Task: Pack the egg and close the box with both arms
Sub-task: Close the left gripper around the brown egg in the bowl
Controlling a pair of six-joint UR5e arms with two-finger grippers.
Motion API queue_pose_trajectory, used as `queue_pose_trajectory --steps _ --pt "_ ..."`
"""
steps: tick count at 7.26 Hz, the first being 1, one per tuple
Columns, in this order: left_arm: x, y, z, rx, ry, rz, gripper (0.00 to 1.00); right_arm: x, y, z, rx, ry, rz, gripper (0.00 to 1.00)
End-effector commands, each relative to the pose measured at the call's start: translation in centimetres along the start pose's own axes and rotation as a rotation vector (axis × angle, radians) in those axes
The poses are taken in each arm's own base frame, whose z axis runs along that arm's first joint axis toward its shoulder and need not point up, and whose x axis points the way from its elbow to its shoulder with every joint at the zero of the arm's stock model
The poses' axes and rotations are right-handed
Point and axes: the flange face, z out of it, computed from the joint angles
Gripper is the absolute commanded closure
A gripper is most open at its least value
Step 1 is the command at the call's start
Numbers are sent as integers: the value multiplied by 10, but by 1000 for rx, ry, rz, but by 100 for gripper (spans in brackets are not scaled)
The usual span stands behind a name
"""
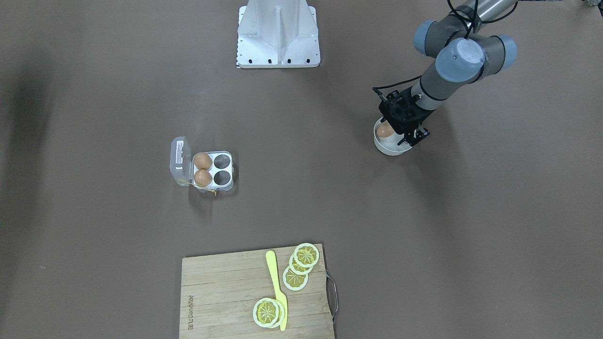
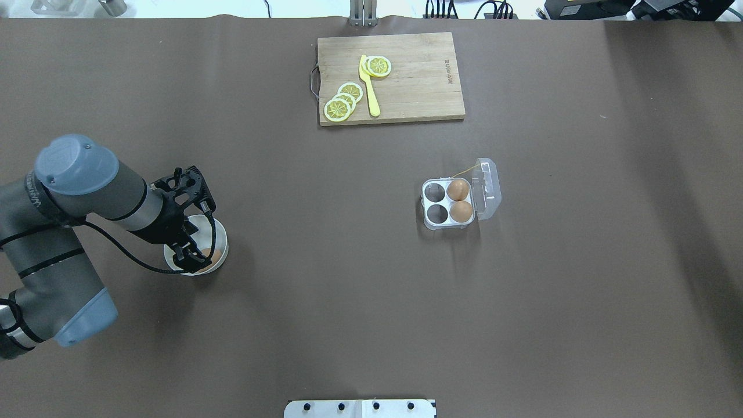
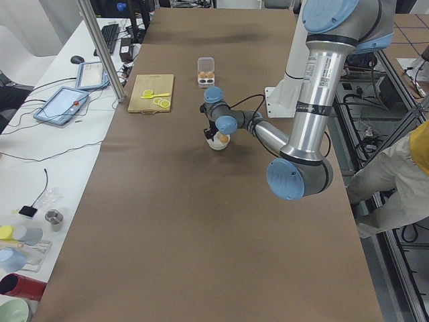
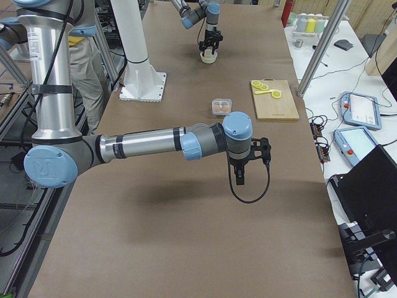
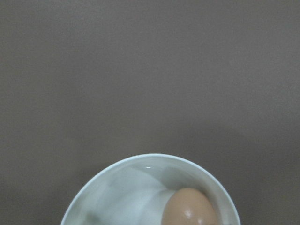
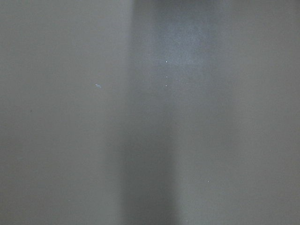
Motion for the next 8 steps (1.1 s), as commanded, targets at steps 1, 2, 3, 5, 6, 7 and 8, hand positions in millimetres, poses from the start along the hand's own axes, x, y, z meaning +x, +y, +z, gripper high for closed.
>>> queue_pose_trajectory --steps 1,2,3,5,6,7,8 --pt "0 0 0 0 1 1 16 0 0 0 0 0 -1 0" --pt "-1 0 0 -1 -1 -1 16 -1 0 0 1 -2 -3 0" --pt "0 0 0 0 2 2 16 0 0 0 0 -1 0 0" --pt "2 -2 0 1 11 4 16 -1 0 -1 2 -2 -4 0" --pt "2 -3 -1 3 12 5 16 -3 0 -2 5 -2 -7 0" --pt "2 -5 -1 6 12 7 16 -3 0 -2 5 -2 -6 0" --pt "2 -6 -2 7 12 8 16 -3 0 -2 5 -2 -7 0"
